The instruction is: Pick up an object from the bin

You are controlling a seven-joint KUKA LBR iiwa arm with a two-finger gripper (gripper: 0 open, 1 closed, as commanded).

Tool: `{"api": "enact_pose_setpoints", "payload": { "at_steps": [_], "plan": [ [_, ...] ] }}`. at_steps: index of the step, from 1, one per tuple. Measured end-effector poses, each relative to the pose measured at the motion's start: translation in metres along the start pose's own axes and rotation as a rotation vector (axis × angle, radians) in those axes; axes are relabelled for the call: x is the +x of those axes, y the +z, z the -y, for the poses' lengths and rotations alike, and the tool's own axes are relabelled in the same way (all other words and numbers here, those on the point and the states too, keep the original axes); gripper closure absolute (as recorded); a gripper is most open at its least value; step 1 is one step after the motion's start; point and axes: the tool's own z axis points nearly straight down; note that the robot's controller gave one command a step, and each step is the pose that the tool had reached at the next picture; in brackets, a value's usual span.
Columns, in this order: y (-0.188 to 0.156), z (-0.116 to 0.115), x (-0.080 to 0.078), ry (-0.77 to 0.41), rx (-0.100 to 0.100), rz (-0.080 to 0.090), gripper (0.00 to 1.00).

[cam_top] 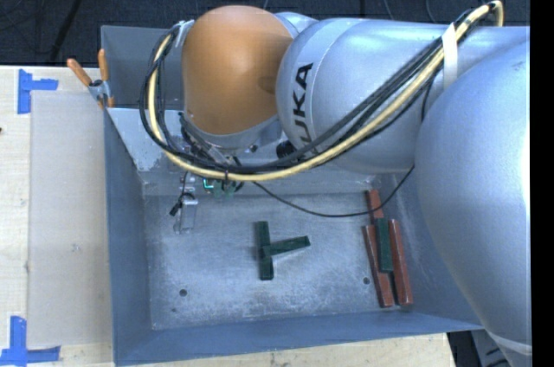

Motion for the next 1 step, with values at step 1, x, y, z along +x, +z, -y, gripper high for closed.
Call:
{"api": "enact_pose_setpoints", "payload": {
  "at_steps": [1],
  "plan": [
    [0.0349, 0.0701, -0.0041, -0.059, 0.001, 0.004, 0.0]
  ]
}}
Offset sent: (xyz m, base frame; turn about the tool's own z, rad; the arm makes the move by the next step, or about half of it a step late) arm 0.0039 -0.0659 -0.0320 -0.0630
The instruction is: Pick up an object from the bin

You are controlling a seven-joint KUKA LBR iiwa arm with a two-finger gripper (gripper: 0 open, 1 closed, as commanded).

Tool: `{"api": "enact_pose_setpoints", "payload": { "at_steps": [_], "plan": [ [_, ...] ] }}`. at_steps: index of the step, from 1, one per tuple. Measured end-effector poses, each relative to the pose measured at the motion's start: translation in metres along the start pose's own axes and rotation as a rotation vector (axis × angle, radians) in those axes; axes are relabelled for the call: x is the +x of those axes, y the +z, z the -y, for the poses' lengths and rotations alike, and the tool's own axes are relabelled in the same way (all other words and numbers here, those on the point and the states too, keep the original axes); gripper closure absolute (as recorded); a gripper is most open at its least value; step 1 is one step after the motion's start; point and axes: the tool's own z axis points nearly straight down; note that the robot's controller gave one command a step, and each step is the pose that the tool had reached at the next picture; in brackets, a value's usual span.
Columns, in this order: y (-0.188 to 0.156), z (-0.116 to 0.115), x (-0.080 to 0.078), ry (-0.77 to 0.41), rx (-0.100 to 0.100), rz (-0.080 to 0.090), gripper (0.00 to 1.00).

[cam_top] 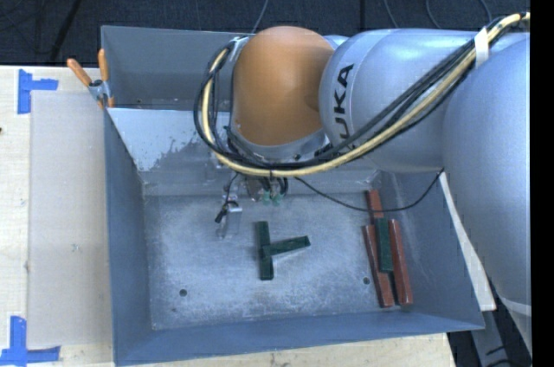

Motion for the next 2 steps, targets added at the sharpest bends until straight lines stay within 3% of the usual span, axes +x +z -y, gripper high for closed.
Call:
{"api": "enact_pose_setpoints", "payload": {
  "at_steps": [1, 2],
  "plan": [
    [0.064, 0.07, -0.008, -0.235, 0.001, -0.001, 0.0],
    [0.104, 0.165, 0.06, -0.399, -0.001, 0.005, 0.0]
  ]
}}
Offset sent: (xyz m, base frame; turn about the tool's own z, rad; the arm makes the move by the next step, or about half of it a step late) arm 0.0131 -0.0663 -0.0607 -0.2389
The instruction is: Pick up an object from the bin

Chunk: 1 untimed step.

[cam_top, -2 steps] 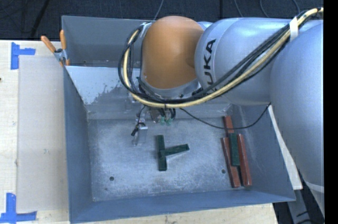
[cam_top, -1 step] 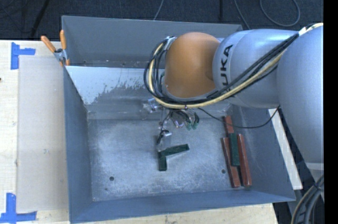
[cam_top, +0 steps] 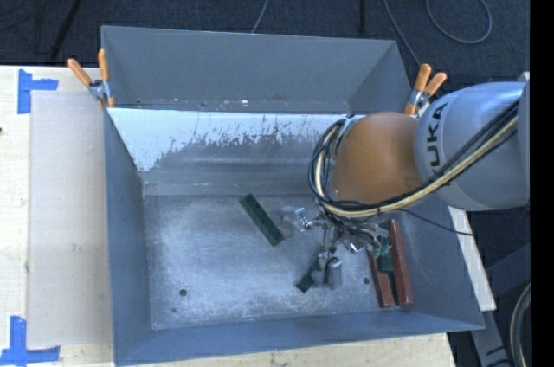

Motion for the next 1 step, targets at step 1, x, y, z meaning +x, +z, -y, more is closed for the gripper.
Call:
{"api": "enact_pose_setpoints", "payload": {
  "at_steps": [1],
  "plan": [
    [-0.0064, 0.023, 0.0803, -0.224, 0.001, 0.003, 0.0]
  ]
}}
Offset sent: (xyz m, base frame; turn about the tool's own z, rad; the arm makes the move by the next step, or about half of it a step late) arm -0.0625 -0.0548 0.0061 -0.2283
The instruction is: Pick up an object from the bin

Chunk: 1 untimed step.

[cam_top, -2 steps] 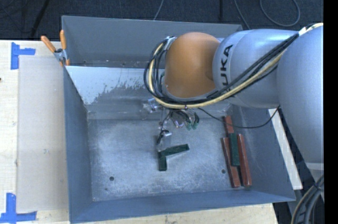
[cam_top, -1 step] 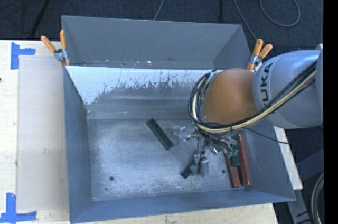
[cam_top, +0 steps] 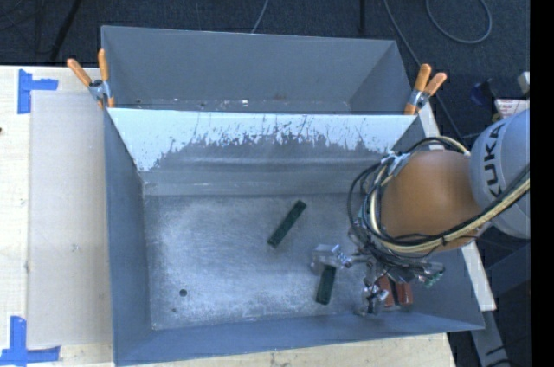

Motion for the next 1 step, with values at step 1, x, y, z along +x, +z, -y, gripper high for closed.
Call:
{"api": "enact_pose_setpoints", "payload": {
  "at_steps": [1],
  "plan": [
    [0.001, -0.0017, -0.0003, 0.002, -0.004, -0.002, 1.0]
  ]
}}
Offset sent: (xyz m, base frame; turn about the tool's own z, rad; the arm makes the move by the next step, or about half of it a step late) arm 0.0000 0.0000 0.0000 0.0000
